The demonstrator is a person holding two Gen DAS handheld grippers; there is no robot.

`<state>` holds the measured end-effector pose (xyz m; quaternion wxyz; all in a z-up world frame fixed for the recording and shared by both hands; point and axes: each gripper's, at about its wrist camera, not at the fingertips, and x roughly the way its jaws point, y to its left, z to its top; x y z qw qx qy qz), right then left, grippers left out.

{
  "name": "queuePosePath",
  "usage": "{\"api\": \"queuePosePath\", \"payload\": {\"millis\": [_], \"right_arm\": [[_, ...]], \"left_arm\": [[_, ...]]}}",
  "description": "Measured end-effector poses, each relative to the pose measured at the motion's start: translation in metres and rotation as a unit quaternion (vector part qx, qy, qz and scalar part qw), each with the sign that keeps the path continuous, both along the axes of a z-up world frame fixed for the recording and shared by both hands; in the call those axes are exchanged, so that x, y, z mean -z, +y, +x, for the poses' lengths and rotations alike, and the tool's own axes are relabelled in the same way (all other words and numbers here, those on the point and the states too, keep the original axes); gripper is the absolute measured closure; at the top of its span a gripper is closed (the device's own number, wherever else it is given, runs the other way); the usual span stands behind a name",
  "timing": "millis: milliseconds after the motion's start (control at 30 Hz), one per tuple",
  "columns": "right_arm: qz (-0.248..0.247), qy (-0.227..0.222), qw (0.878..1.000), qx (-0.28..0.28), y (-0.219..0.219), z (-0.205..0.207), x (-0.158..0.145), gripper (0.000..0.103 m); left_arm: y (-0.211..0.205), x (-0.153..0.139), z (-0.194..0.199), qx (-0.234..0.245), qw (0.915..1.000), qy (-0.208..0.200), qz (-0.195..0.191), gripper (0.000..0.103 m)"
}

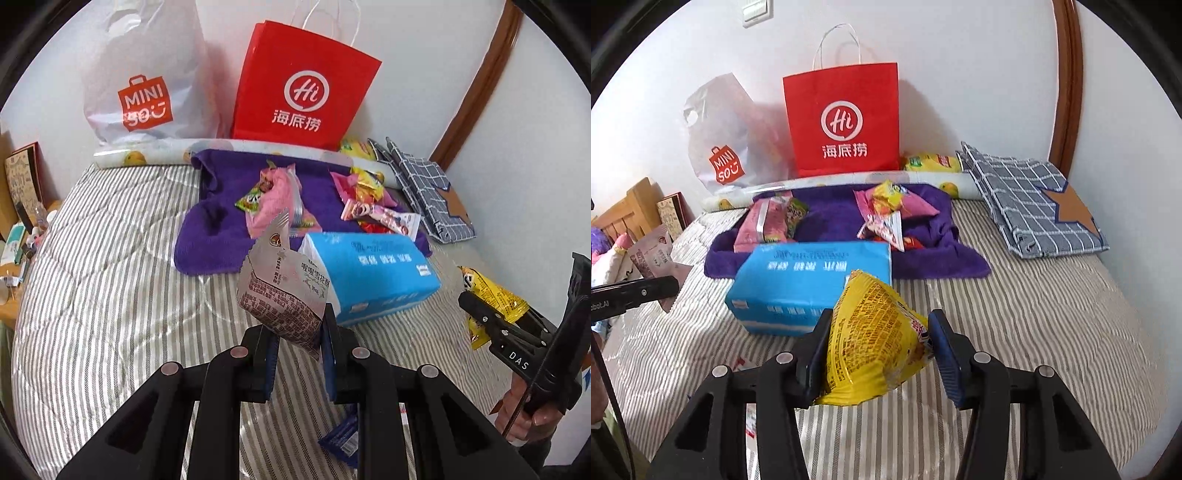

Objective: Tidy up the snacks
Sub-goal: 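Grasp the yellow chip bag with the right tool while the left tool grasps a white packet, then carry the yellow chip bag and white packet over the purple towel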

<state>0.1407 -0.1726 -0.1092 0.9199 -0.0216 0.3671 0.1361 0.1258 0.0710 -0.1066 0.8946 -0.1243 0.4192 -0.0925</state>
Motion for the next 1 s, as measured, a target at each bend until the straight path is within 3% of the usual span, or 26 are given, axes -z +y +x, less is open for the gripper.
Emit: {"api": "queuePosePath", "payload": {"millis": [500, 1000], "right_arm": [[0.029, -0.037, 0.999, -0.012, 0.009, 0.056, -0.032, 0.055], [0.036, -0.053, 0.998, -0.023, 0.036, 0.129, -0.053, 0.055]], "left_arm": [[-0.004, -0.03, 0.049, 0.001, 0.9995, -0.027, 0.014, 0.083], [-0.009, -0.057, 0.123, 0.021, 0.9987, -0.037, 0.03, 0.083]]}}
